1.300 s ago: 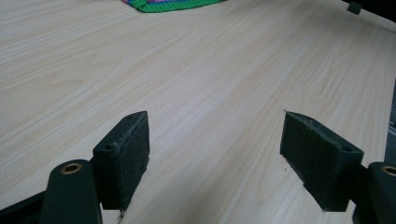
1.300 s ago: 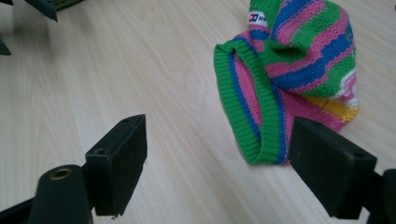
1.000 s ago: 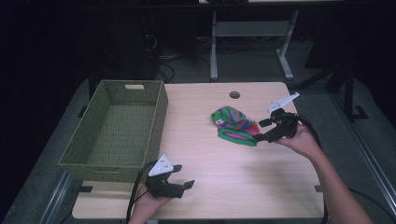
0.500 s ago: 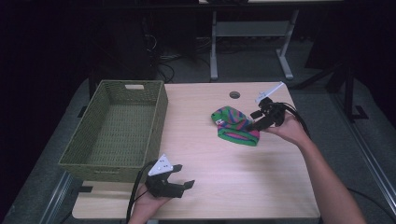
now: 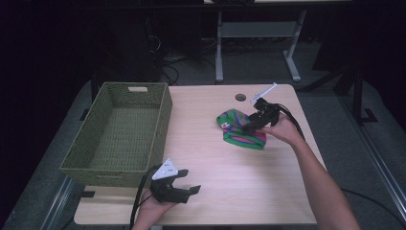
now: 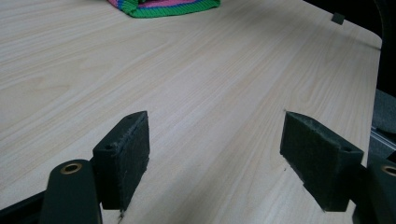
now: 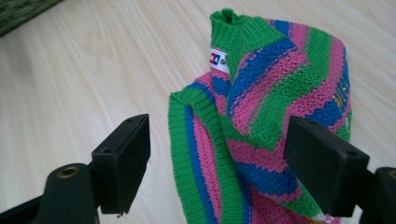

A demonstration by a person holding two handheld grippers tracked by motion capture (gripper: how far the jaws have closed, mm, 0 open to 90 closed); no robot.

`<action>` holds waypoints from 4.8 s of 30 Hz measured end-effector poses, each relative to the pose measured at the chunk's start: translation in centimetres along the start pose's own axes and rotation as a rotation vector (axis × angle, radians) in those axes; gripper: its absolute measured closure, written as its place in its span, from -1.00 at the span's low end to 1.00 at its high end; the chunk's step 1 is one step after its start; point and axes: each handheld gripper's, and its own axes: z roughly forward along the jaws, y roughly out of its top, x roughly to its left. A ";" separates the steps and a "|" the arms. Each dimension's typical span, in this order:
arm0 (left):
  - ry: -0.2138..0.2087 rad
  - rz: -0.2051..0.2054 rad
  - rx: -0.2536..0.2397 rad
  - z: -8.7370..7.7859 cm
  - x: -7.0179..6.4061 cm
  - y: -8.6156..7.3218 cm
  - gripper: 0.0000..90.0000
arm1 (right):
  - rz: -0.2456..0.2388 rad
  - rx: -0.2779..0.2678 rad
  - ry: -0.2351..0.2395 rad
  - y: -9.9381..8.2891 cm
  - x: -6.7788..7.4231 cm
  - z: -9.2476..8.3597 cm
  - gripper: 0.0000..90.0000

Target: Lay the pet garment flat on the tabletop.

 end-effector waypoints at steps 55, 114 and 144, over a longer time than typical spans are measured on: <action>-0.021 0.018 0.018 0.6 -0.5 0.2 -0.47 | 0.090 0.085 -0.269 -0.9 0.4 5.8 0.14; -0.021 -0.019 -0.009 0.2 0.0 0.2 -0.48 | 0.166 -0.127 -0.127 -2.1 2.7 -3.8 0.63; -0.009 -0.033 -0.021 -0.3 0.1 0.0 -0.48 | 0.060 -0.152 -0.081 -2.3 7.0 -6.2 0.63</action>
